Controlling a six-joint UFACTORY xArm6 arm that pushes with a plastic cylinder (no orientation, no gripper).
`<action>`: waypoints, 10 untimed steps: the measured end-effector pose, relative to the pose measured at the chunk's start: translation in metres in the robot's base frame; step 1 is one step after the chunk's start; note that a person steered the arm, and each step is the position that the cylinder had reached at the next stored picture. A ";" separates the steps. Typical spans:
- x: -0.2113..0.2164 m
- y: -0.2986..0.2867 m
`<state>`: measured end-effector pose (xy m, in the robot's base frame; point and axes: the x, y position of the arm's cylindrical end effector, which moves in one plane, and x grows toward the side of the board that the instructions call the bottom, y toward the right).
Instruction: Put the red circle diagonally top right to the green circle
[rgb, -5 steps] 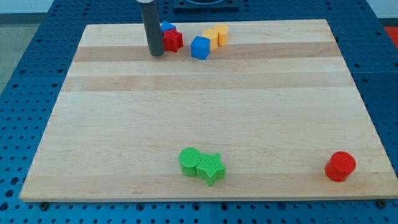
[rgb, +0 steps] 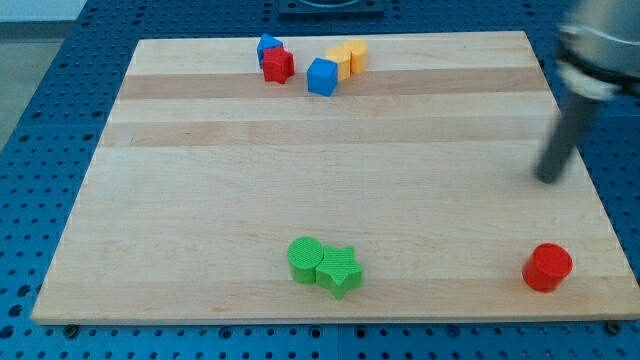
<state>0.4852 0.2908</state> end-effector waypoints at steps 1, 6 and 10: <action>0.050 0.054; 0.081 -0.106; 0.013 -0.165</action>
<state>0.4983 0.1262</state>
